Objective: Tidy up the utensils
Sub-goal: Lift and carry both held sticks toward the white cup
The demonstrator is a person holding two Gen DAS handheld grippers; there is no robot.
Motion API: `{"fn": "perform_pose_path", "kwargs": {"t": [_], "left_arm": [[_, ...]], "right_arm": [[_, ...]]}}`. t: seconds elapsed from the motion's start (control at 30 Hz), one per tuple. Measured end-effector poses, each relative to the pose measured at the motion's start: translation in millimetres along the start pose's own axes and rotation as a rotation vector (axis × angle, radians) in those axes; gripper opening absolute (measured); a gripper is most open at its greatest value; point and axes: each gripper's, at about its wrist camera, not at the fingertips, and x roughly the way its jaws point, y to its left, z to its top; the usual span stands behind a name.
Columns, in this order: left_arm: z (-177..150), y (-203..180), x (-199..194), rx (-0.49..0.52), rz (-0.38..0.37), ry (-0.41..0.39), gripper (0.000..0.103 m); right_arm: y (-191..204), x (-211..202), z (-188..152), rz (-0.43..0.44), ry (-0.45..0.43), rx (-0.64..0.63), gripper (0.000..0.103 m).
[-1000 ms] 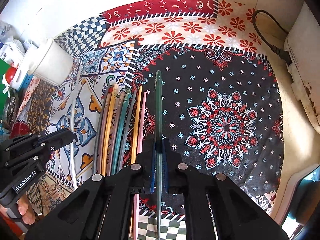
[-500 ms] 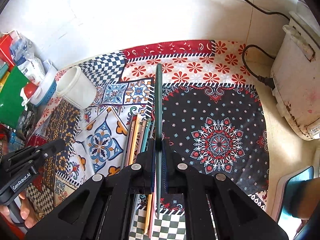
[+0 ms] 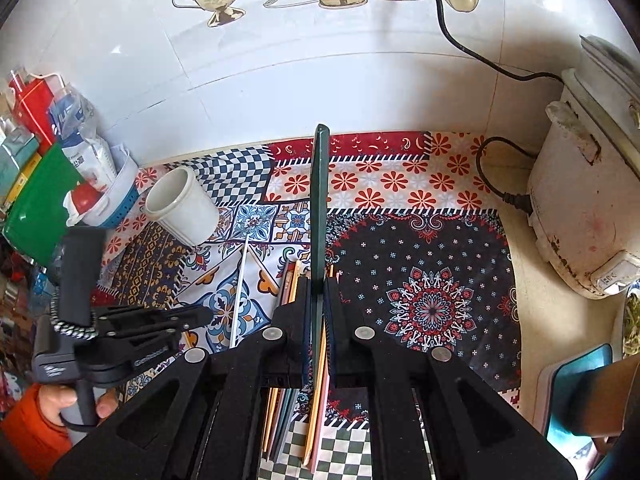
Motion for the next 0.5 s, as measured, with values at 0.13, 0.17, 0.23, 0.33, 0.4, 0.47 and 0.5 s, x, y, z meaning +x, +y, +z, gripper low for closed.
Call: {"fn": "perform_pose_path", "kwargs": {"t": [0.13,0.17,0.23,0.33,0.4,0.47,0.5], "left_arm": [[9,6,26,-0.043,0.015,0.056,0.007],[11,7,30,-0.051,0.018,0.064,0.007],[16,6,37,-0.051,0.027,0.069,0.007],[23,6,45,-0.057,0.040,0.077,0.007],[27,5,46,-0.062,0.048,0.068,0.007],[32,4,48,-0.057,0.066,0.061,0.007],[35,4,48,-0.060,0.069,0.060,0.007]], "right_arm": [[-5,-7,0,-0.009,-0.017,0.014,0.005],[-6,-8,1,-0.010,-0.019,0.020,0.005],[-9,-9,1,-0.014,-0.022,0.028,0.005],[-12,-11,2,-0.014,-0.023,0.040,0.005],[-13,-13,2,-0.016,-0.028,0.043,0.005],[-14,-15,3,-0.014,-0.032,0.044,0.005],[-14,-15,4,-0.014,-0.034,0.044,0.005]]}}
